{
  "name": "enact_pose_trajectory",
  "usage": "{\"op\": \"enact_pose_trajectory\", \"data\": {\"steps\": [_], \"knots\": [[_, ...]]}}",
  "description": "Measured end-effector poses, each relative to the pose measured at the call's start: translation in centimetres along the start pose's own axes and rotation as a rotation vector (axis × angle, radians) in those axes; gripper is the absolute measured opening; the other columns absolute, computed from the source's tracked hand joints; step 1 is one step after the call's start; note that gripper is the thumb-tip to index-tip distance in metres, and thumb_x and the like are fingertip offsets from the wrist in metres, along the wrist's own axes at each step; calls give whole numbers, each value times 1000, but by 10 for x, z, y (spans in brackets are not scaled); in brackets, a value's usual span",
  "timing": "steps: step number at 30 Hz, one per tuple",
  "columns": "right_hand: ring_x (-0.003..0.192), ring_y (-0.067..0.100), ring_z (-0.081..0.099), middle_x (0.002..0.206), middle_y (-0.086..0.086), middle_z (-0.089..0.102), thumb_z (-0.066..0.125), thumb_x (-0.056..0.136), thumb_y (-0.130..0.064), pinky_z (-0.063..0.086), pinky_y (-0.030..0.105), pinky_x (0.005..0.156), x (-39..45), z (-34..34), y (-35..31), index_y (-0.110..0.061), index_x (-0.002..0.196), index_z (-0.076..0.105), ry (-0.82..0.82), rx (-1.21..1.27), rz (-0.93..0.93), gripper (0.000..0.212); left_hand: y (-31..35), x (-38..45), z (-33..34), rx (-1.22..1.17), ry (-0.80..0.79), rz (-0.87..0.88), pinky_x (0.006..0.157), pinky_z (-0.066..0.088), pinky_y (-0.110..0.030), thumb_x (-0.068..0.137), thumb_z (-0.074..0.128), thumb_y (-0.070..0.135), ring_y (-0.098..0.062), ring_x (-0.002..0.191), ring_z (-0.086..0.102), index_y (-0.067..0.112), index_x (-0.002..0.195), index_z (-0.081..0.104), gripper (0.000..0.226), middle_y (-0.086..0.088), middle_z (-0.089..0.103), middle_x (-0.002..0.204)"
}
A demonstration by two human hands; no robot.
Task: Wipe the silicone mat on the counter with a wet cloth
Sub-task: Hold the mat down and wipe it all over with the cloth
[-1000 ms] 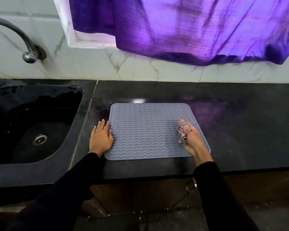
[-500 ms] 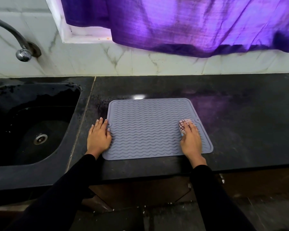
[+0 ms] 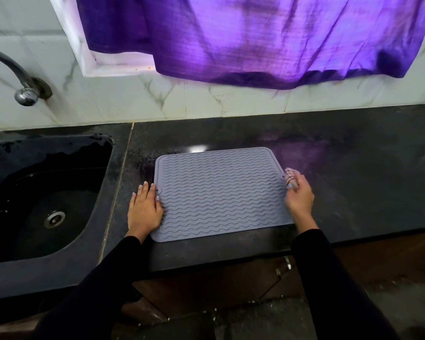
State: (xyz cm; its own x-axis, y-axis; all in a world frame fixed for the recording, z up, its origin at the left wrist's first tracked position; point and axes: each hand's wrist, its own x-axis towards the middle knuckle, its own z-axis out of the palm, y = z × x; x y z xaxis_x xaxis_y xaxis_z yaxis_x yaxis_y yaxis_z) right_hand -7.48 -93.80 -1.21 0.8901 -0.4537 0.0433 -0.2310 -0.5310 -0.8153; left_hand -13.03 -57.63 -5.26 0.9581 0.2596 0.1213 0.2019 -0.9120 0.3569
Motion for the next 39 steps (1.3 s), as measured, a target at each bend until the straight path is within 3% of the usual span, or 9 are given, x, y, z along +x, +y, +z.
{"op": "enact_pose_trajectory", "data": {"steps": [3,6,14,18,20,24,27,32,39], "knots": [[142,31,21,153,13,27,47,90,-3,18,39,118,-17,18,16,-7,143,33,-93,-336,-236,55,-2,1,1,0,-4,8,118,10,-41,96,31,23,-28,142,19,6,142,30,49,-16,25,152],[145,27,13,157,8,18,49,91,-7,17,38,117,-18,20,21,-9,147,26,-106,-432,-243,61,-4,0,2,-1,-13,17,117,10,-41,89,20,33,-28,142,20,6,141,32,60,-16,27,151],[132,22,42,146,-1,42,49,85,3,35,37,108,7,-3,17,-20,139,45,-266,-192,-139,58,-4,3,2,-45,36,16,115,18,-45,94,42,14,-31,139,28,3,136,42,44,-18,35,147],[99,18,60,109,6,68,60,88,-7,50,31,83,40,-26,-5,-15,117,64,-486,165,175,31,-3,10,-6,-40,92,0,107,33,-51,91,46,18,-35,129,42,3,122,56,36,-20,50,135],[89,20,60,92,7,68,65,87,-16,49,29,74,51,-31,-21,-7,111,66,-490,180,152,27,-4,24,-10,-28,68,-14,108,29,-51,87,37,28,-36,131,39,2,123,55,48,-22,46,138],[119,31,54,129,14,59,53,91,-11,43,31,95,60,1,-45,-14,132,54,-268,-69,-24,41,-5,49,-5,-1,-32,-22,114,16,-48,82,24,40,-33,141,22,8,138,40,67,-20,28,150],[128,33,45,139,12,50,48,91,-7,37,38,106,49,38,-42,-13,136,48,-237,-200,-253,46,-8,53,5,22,-47,-24,116,13,-45,82,14,48,-28,142,19,15,142,34,71,-15,25,152],[145,30,12,155,14,19,47,86,-1,5,37,119,31,75,-13,-6,147,22,-133,-600,-475,66,-12,53,9,1,32,-14,115,16,-42,82,11,50,-25,141,24,17,140,39,72,-13,31,150],[146,26,10,157,9,16,52,87,-4,7,35,120,59,68,-12,-10,148,23,-364,-534,-492,67,-12,53,9,-18,49,0,115,15,-40,81,10,47,-26,141,25,17,140,40,72,-13,32,149]]}}
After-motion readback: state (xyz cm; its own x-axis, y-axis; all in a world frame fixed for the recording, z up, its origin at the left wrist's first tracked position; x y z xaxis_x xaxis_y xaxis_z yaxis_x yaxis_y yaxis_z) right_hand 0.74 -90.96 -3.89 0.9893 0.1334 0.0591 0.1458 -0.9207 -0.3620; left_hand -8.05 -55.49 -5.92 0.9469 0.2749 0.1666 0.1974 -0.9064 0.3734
